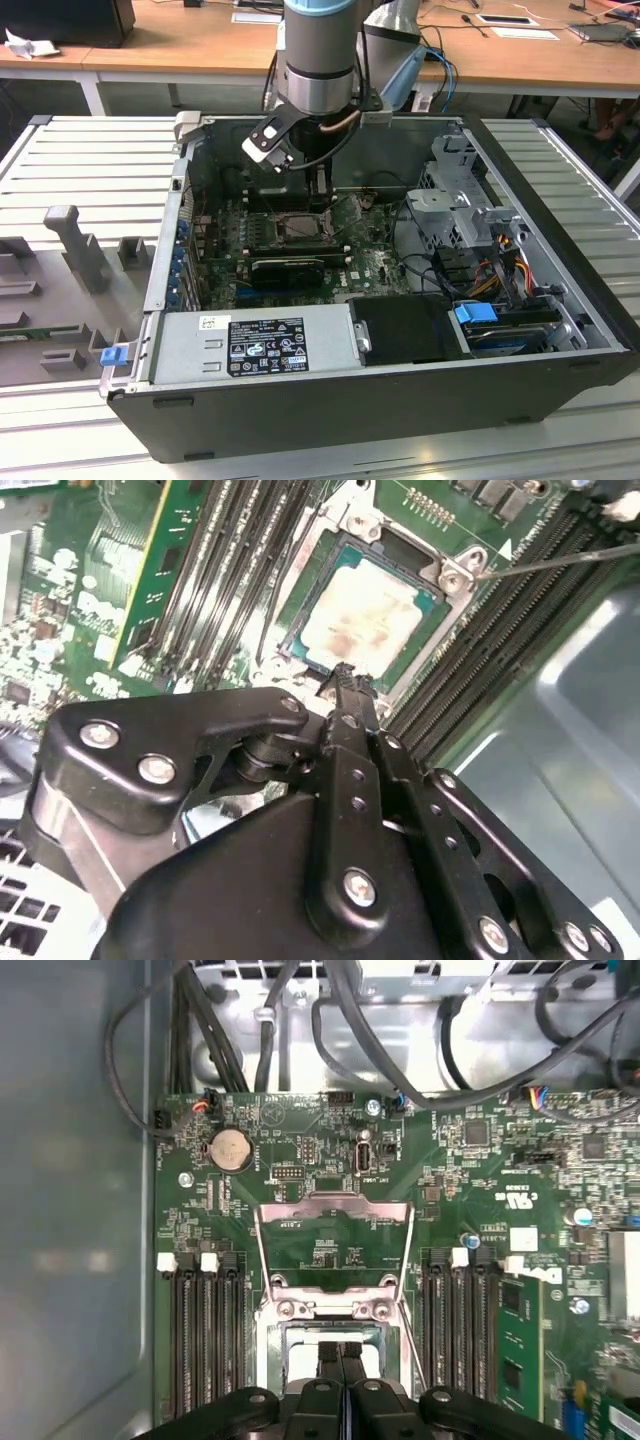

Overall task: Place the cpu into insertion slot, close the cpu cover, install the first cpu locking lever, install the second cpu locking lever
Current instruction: 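Close the cpu cover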

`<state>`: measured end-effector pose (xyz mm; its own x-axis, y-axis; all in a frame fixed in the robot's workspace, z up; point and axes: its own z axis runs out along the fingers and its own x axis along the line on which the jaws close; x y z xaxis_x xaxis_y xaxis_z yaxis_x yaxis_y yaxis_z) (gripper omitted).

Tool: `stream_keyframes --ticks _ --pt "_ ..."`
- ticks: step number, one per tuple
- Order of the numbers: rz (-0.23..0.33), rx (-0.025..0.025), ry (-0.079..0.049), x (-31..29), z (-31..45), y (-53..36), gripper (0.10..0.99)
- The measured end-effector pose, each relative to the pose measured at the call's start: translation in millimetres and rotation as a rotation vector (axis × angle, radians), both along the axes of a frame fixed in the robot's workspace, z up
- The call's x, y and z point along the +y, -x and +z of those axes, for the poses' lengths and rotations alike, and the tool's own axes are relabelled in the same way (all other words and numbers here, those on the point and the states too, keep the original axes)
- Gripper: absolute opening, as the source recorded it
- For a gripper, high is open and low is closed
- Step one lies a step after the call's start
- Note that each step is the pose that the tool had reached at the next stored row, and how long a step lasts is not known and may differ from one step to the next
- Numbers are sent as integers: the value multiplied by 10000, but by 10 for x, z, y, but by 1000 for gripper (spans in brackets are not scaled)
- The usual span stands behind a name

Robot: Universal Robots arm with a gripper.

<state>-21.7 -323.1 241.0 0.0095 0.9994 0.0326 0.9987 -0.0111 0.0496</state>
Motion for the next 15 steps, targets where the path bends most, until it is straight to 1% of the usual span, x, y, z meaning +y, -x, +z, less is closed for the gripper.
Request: stream_keyframes --ticks 4,5,6,8,12,14,15 --pt "0 1 1 0 118 0 106" --pt "0 1 1 0 196 0 106" --pt "2 1 1 0 255 -3 106" --pt "1 1 1 0 275 -19 106" --pt "0 0 1 1 347 -41 106" --pt "0 -1 -2 1 350 -82 106" --pt "-2 2 -1 1 351 -120 106"
